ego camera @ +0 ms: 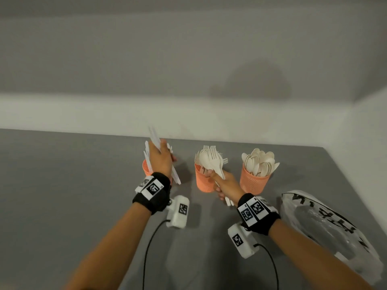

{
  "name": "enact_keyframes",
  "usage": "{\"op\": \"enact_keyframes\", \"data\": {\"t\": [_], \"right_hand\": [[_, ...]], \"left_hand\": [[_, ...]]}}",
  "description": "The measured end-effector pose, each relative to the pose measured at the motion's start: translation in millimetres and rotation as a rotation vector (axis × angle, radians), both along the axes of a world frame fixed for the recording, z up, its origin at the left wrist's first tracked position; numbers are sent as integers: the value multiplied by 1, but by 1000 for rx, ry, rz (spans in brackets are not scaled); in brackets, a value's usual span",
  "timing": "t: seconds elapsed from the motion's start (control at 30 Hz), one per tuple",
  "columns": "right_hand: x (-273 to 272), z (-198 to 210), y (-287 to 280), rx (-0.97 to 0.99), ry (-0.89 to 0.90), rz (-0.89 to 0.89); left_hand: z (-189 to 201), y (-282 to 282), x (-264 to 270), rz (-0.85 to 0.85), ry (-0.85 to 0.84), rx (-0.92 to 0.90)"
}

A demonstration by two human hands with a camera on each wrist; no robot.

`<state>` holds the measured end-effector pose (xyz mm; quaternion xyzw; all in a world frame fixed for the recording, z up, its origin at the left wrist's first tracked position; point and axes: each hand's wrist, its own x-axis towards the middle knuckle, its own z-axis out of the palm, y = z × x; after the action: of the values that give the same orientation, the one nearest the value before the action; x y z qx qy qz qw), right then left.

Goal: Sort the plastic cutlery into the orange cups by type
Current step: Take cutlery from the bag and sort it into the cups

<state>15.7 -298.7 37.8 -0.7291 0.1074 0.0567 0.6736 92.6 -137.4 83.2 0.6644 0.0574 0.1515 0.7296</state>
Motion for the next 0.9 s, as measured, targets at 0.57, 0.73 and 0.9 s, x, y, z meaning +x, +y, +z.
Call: {"op": "enact_keyframes", "data": {"t": [0.57,0.73,0.9], "right_hand": [[20,0,4,190,27,18],[24,1,8,178,12,44],[25,3,10,139,14,61]], "left_hand": [[-17,76,71,184,2,85],[-57,74,66,84,66,463],[-63,80,62,141,-37,587]]}}
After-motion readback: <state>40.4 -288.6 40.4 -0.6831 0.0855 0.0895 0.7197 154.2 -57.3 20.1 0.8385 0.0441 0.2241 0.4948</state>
